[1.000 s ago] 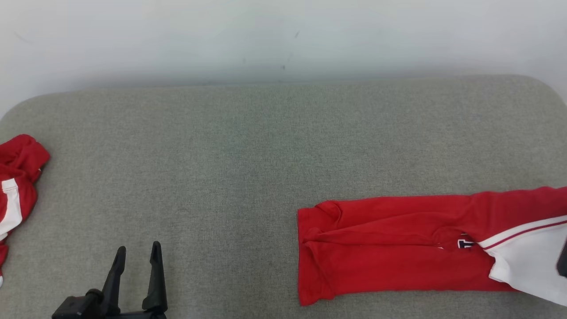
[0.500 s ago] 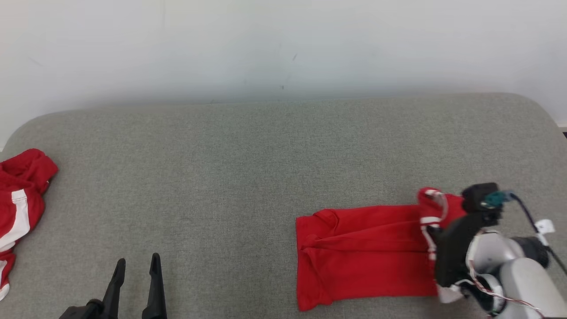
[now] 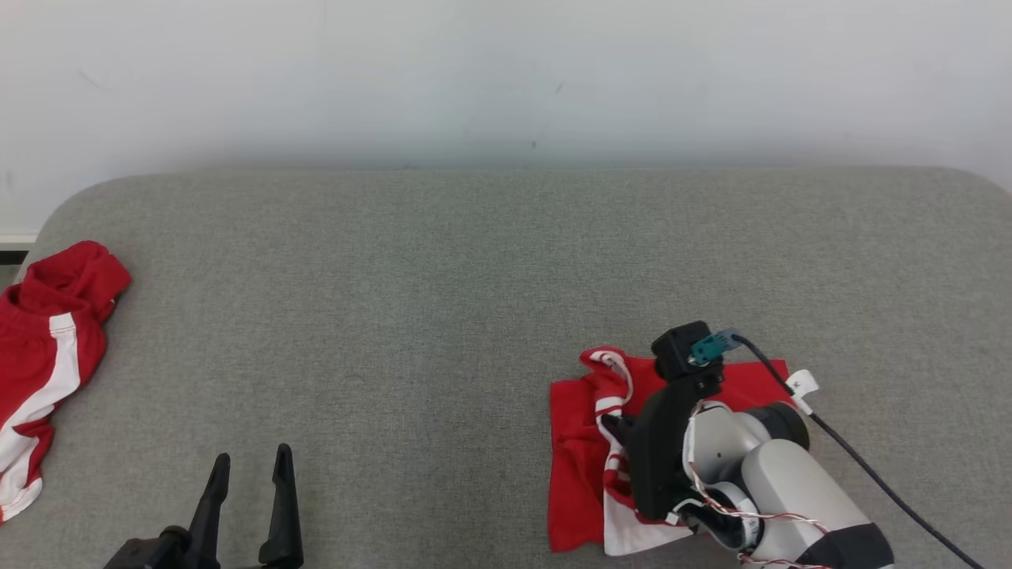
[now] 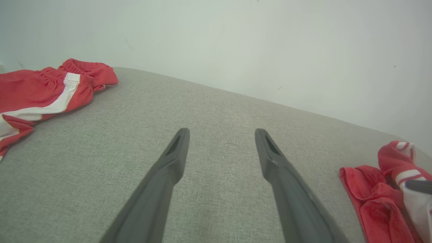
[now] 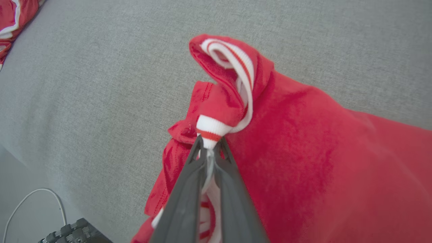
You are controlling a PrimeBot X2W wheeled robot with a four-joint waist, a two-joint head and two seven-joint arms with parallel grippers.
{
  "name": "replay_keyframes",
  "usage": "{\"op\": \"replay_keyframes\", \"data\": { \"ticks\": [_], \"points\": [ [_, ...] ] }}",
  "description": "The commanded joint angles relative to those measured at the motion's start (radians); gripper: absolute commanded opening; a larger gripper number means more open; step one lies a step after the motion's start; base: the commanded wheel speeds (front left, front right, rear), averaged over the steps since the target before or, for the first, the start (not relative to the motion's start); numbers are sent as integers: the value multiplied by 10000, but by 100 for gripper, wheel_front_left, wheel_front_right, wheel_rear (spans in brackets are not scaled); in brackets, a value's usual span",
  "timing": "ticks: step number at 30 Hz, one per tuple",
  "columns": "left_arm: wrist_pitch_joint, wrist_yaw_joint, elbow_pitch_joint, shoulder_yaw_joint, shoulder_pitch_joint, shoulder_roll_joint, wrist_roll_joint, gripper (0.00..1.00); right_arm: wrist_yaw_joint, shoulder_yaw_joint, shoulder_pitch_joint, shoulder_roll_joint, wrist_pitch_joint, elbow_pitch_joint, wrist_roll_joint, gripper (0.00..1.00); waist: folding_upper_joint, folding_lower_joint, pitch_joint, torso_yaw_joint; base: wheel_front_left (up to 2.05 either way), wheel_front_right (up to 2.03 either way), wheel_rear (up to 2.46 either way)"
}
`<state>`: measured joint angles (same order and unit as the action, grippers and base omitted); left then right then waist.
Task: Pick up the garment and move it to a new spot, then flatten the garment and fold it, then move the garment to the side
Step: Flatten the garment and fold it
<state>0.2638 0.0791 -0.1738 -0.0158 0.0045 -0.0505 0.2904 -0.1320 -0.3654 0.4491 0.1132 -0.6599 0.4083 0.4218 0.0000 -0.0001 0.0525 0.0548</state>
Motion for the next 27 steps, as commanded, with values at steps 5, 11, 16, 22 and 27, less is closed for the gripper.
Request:
{"op": "replay_keyframes", "data": {
  "ticks": [5,11,16,22,27],
  "points": [
    [7,-68,-26,34,-103,0,55,100,26,-524,331,-275,384,720,309,0,0,1,35,165,0,0,0],
    [7,-63,-60,-4,-54,1,82,100,26,-565,592,-525,1099,1287,1003,100,0,1,-18,197,0,0,0],
    [7,-68,-95,-37,78,1,80,100,26,-43,787,-589,2270,867,1786,100,0,1,-192,114,0,0,0],
    [6,-41,-197,-22,184,1,18,100,26,626,226,96,3997,64,1284,100,0,1,-543,19,0,0,0],
    [7,-53,-278,-24,239,2,-30,100,26,1177,-807,1014,5823,-435,-442,100,0,1,-700,-136,0,0,0]
  ]
}}
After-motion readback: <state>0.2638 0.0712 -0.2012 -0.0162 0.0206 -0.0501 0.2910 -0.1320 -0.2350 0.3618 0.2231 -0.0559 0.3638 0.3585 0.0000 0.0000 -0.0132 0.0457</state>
